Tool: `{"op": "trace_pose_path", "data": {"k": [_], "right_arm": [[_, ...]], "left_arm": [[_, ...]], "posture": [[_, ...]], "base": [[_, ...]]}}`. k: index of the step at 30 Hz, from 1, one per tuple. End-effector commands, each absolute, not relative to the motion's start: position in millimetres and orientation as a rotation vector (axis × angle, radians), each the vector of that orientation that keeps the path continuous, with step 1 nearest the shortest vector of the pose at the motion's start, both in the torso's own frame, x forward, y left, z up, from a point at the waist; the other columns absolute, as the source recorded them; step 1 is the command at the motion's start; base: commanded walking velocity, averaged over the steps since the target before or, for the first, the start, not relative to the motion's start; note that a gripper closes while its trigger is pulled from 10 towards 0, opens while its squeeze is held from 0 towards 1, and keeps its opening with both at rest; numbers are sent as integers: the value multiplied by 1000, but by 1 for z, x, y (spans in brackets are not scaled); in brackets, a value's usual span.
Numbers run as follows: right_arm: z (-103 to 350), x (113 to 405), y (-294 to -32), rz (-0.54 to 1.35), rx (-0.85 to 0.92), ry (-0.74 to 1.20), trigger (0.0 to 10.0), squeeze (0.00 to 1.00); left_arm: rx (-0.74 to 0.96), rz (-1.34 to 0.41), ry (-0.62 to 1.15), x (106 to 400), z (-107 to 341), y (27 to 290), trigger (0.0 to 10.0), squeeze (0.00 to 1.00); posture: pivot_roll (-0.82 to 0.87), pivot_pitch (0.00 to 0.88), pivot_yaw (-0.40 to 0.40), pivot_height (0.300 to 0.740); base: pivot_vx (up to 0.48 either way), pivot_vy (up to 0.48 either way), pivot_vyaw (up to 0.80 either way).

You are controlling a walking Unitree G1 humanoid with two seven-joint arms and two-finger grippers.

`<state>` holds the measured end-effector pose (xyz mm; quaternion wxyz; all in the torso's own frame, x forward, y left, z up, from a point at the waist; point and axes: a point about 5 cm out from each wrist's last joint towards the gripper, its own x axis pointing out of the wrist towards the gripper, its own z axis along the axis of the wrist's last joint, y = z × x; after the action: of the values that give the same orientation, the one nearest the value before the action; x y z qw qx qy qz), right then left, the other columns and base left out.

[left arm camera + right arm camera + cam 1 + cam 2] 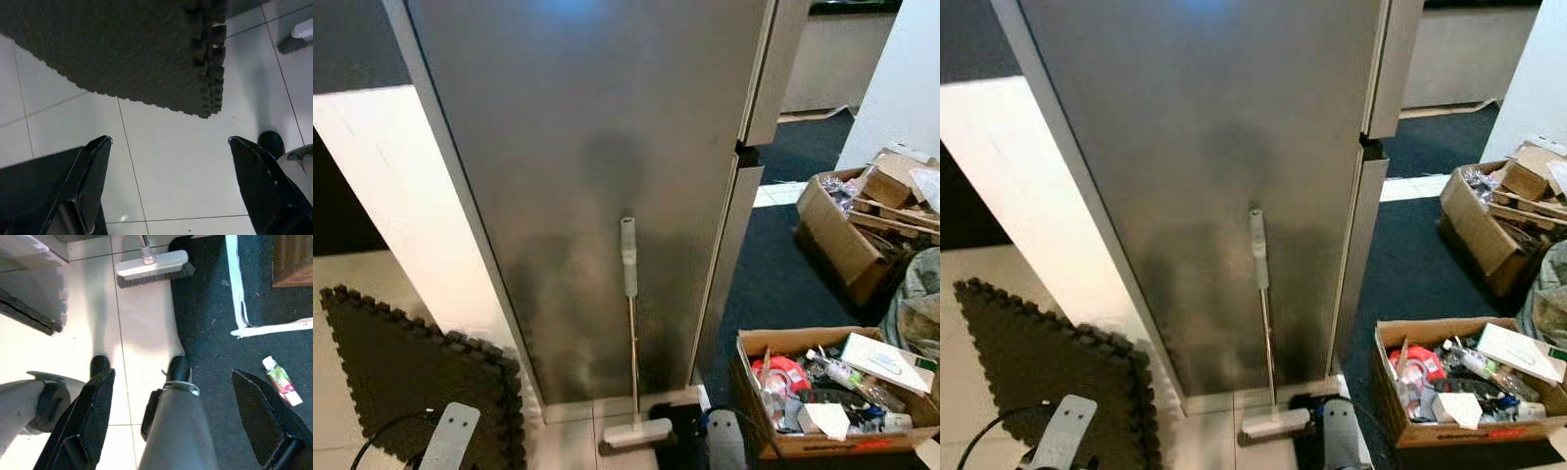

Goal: Sweep floor

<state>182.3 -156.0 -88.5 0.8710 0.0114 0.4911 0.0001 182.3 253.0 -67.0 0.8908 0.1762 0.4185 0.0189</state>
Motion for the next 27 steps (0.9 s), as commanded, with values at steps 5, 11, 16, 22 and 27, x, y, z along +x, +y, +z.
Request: {"op": "trace_pose_path", "data": {"k": [5, 11, 16, 22, 27], "right_arm": [[-97, 164, -150, 39, -13, 1071, 10000, 0], [-93, 171, -157, 133, -94, 1027, 10000, 0], [-88, 180, -154, 231, -117, 999, 10000, 0], [-88, 181, -155, 221, -121, 997, 10000, 0], [-88, 182, -153, 233, -152, 1003, 10000, 0]], "left_arm": [[294, 50, 879, 188, -67, 247, 10000, 0], [189, 93, 938, 167, -80, 240, 10000, 0], [157, 112, 965, 157, -85, 237, 10000, 0], [143, 122, 977, 152, -87, 236, 10000, 0], [136, 130, 986, 147, -88, 237, 10000, 0]], "posture": [[124, 0, 56, 740], [119, 0, 24, 740], [127, 0, 2, 740], [134, 0, -9, 740], [150, 0, -23, 740]], "base": [[0, 0, 0], [134, 0, 0], [295, 0, 480], [304, 0, 400], [305, 0, 0]]}}
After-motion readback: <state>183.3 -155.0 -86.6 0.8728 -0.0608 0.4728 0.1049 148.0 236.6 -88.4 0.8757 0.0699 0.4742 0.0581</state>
